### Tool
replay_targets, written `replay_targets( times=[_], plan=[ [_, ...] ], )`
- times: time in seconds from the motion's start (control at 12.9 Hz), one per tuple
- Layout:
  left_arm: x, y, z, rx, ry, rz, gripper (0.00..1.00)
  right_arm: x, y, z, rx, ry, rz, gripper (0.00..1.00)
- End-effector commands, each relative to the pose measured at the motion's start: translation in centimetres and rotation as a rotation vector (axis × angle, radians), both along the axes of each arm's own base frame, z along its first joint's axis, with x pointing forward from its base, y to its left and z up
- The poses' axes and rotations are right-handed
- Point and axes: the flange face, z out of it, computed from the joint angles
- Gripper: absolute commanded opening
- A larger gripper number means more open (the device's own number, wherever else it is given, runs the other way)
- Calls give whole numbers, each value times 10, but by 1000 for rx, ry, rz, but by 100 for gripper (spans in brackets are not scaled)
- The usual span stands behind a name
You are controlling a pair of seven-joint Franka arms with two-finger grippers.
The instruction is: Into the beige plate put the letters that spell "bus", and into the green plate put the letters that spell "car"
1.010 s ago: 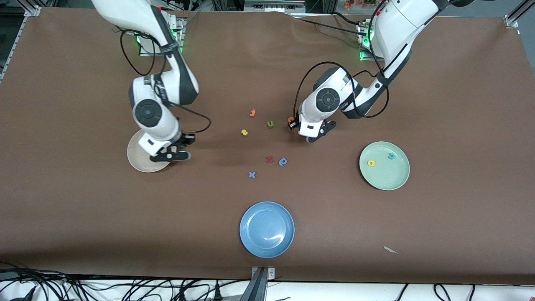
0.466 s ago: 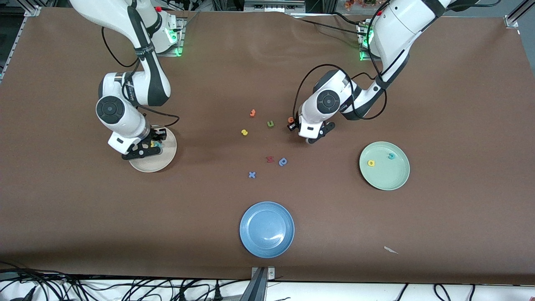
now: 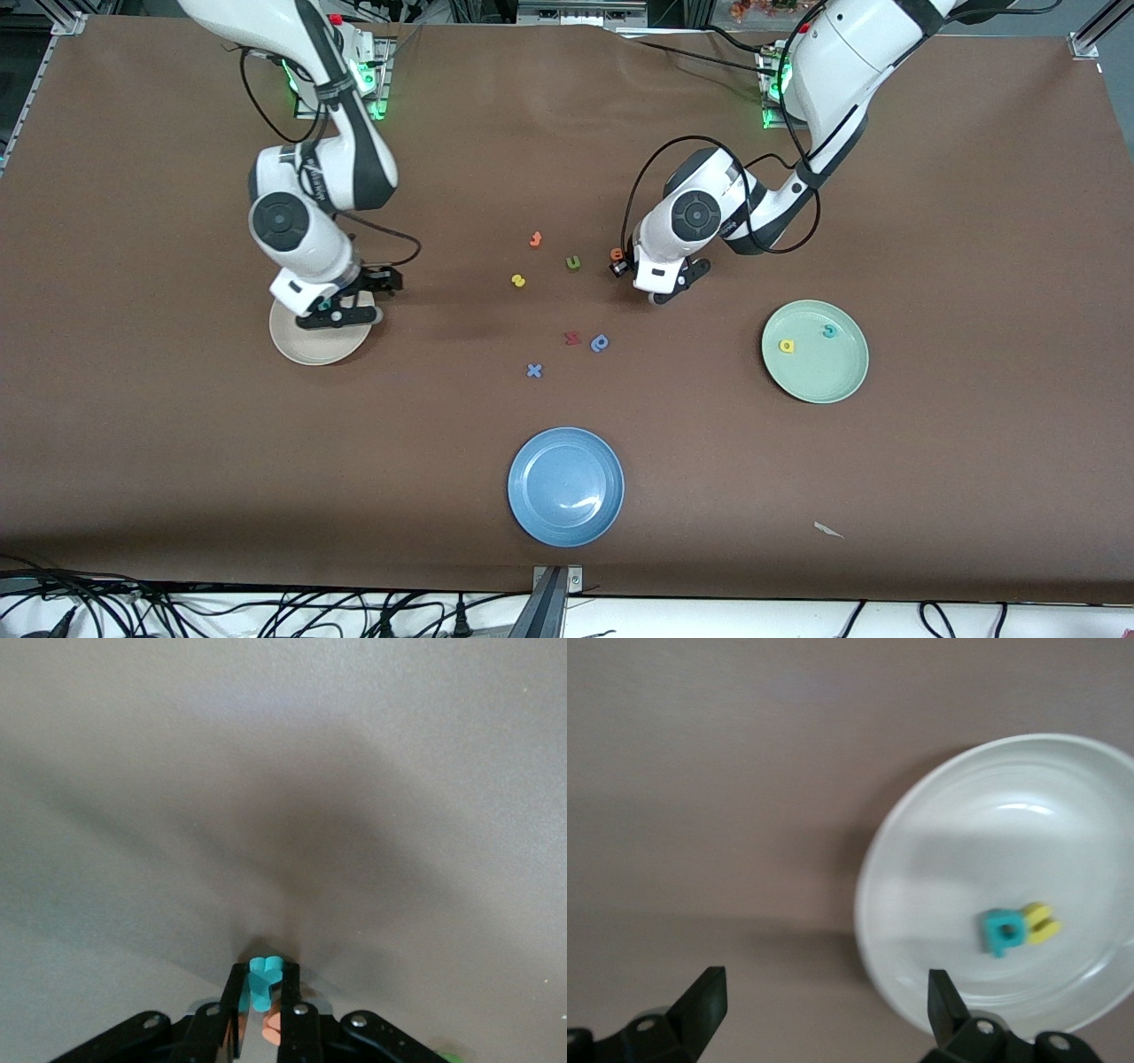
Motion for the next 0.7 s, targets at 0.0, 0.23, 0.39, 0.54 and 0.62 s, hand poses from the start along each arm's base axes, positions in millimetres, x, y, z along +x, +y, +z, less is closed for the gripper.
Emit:
replay_targets(
  times=[0.0,0.23,0.39,0.54,0.62],
  plan=[
    [13,23,39,98,3,-35,0,-11,65,6,23,-9,-119,100],
    [39,62,75,181,1,-115,0,-20,121,-4,40,-38,-249,100],
    [66,96,95,170,17,-189,0,-21,150,-14,34,-55,-318,100],
    [92,143,105,135,10,-289,2,-21,170,-24,23,-62,-413,100],
    [104,173,104,121,0,-346,2,-23,185,-28,23,-69,-445,100]
  ],
)
